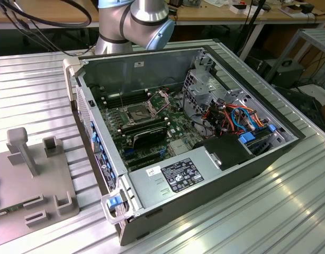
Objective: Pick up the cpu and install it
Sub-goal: 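Reach for the cpu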
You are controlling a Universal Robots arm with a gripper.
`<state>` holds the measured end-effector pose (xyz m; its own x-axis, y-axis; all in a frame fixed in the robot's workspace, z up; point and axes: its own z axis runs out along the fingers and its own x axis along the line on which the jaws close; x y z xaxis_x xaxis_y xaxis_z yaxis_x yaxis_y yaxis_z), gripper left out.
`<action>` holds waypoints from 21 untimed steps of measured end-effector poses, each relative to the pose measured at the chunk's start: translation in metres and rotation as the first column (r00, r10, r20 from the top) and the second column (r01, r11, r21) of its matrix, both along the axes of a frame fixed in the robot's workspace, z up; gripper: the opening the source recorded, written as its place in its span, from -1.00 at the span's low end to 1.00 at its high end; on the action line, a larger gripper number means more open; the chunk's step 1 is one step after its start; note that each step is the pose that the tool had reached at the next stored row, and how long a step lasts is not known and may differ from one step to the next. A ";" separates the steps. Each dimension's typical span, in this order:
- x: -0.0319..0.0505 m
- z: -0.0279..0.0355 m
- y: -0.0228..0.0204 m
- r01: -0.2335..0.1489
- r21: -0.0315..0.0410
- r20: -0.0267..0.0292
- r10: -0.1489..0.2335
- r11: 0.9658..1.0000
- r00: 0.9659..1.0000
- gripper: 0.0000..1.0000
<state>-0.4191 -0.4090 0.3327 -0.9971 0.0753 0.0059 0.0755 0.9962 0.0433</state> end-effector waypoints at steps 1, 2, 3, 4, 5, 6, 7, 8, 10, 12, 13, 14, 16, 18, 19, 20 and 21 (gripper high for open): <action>0.0000 -0.0005 -0.0007 0.000 0.000 0.000 0.000 1.000 1.000 -0.79; 0.0001 -0.0019 -0.0020 0.000 0.000 0.000 0.000 1.000 1.000 -0.79; 0.0000 -0.0040 -0.0032 0.000 0.000 0.000 0.000 1.000 1.000 -0.79; 0.0000 -0.0057 -0.0037 0.000 0.000 0.000 0.000 1.000 1.000 -0.79; -0.0001 -0.0075 -0.0041 0.000 0.000 0.000 0.000 1.000 1.000 -0.79; -0.0001 -0.0108 -0.0049 0.000 0.000 0.000 0.000 1.000 1.000 -0.79; -0.0001 -0.0150 -0.0059 0.000 0.000 0.000 0.000 1.000 1.000 -0.79; -0.0001 -0.0176 -0.0066 0.000 0.000 0.000 0.000 1.000 1.000 -0.79; 0.0000 -0.0200 -0.0073 0.000 0.000 0.000 0.000 1.000 1.000 -0.79; 0.0000 -0.0226 -0.0082 0.000 0.000 0.000 0.000 1.000 1.000 -0.79; 0.0000 -0.0239 -0.0086 0.000 0.000 0.000 0.000 1.000 1.000 -0.79; -0.0001 -0.0250 -0.0091 0.000 0.000 0.000 0.000 1.000 1.000 -0.79; -0.0001 -0.0273 -0.0098 0.000 0.000 0.000 0.000 1.000 1.000 -0.79; -0.0001 -0.0289 -0.0103 0.000 0.000 0.000 0.000 1.000 1.000 -0.79; -0.0001 -0.0298 -0.0106 0.000 0.000 0.000 0.000 1.000 1.000 -0.79; -0.0001 -0.0305 -0.0108 0.000 0.000 0.000 0.000 1.000 1.000 -0.79; -0.0001 -0.0313 -0.0110 0.000 -0.001 0.000 0.000 1.000 1.000 -0.79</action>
